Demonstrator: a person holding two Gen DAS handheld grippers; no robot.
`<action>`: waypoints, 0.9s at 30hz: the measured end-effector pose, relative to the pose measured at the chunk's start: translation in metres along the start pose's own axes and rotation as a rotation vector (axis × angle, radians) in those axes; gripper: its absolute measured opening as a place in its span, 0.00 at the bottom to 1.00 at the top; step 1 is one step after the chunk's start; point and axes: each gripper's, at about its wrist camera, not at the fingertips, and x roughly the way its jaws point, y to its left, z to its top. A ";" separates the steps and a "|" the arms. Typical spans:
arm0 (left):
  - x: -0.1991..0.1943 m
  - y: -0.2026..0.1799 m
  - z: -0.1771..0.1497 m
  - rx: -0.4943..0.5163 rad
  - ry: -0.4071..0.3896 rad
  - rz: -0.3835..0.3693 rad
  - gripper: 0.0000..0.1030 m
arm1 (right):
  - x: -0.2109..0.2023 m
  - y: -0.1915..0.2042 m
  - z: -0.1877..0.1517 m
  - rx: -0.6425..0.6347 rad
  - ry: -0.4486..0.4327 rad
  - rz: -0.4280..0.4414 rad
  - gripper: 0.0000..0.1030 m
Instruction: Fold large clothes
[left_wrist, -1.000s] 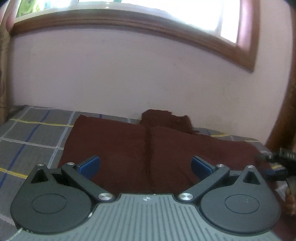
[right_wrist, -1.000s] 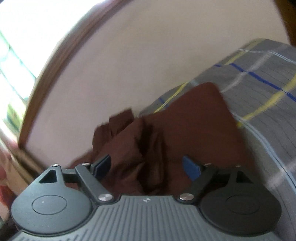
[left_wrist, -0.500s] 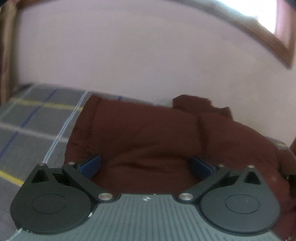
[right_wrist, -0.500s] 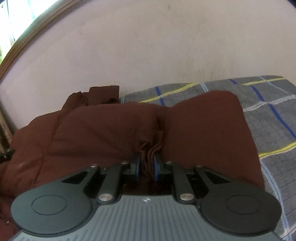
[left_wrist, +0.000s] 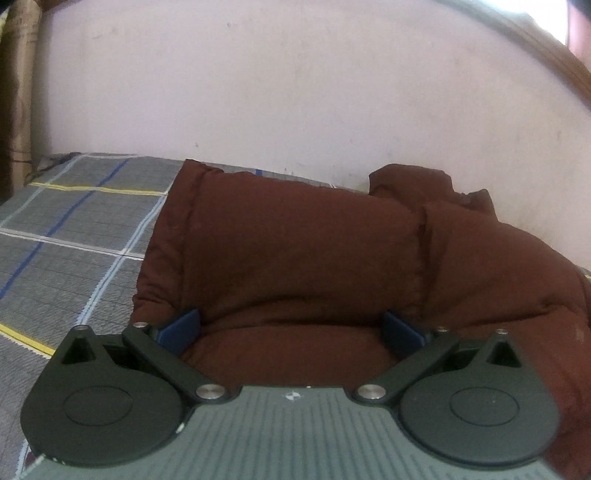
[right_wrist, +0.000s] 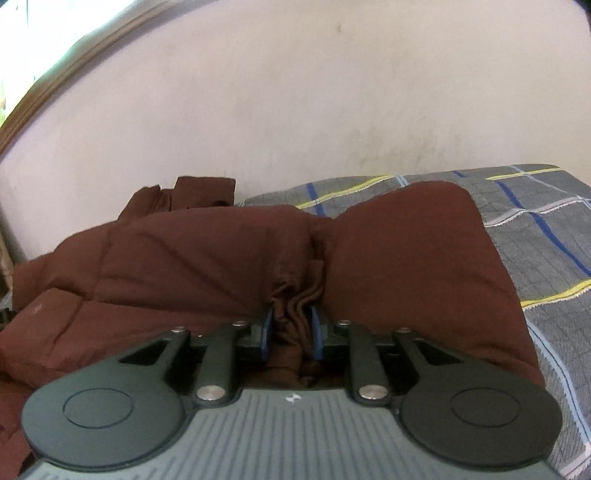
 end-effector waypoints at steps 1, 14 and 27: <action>-0.004 -0.002 0.000 0.011 -0.003 0.012 1.00 | -0.002 0.000 -0.001 0.000 -0.006 -0.004 0.24; -0.169 0.044 -0.035 0.054 -0.071 -0.188 1.00 | -0.206 -0.013 -0.040 0.035 -0.135 0.114 0.96; -0.233 0.127 -0.120 -0.079 0.117 -0.101 0.89 | -0.279 -0.047 -0.146 0.138 0.043 0.088 0.70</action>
